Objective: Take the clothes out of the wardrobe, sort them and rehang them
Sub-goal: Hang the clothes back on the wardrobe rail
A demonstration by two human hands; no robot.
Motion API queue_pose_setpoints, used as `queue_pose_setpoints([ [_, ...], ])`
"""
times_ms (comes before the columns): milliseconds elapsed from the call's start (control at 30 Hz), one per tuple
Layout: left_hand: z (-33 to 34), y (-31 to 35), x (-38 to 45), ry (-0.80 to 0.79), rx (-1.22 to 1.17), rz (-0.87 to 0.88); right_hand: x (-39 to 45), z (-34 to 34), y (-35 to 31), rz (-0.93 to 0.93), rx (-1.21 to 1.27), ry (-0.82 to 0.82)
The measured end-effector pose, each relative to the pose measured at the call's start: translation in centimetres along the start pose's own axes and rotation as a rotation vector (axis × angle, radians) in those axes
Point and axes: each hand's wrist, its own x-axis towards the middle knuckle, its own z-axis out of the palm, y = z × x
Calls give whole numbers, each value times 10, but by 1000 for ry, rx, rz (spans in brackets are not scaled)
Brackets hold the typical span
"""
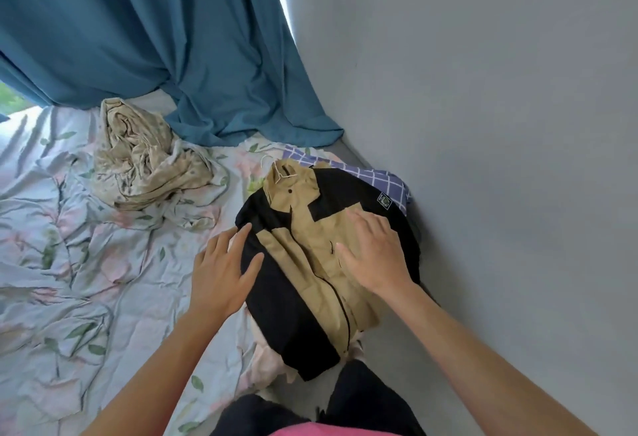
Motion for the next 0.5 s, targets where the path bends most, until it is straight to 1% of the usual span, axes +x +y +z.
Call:
queue_pose_setpoints([
  [133,32,17,52,-15,2,-150,105,24,51,-65,-4,-138],
  [267,81,21,107,-49,-13,-274,200,64,93,-126,-34,-236],
  [400,146,-5,174,-89,-33,-324,287,129,127,-194,-62,-291],
  [500,195,-34,231,-78,-105,-353,339,180,141,-218,-54,-303],
])
